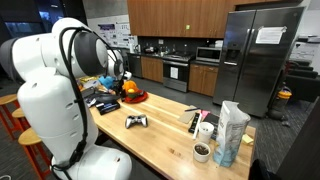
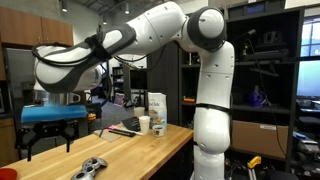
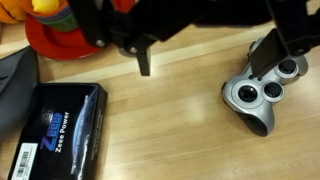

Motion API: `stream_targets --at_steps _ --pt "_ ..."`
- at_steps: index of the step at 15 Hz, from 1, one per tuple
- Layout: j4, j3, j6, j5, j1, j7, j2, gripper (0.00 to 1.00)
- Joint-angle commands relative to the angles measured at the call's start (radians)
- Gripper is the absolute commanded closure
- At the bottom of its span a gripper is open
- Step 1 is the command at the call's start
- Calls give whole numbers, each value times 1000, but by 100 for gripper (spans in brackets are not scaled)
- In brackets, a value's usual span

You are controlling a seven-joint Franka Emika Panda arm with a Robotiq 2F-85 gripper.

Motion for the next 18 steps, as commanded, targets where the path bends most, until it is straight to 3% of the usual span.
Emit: stream_targets --at_steps 1,9,18 --pt "-106 -20 75 61 -10 6 -53 0" --pt "-194 -54 76 124 -39 4 -65 0" --pt "-200 -74 82 138 -60 -4 -25 0"
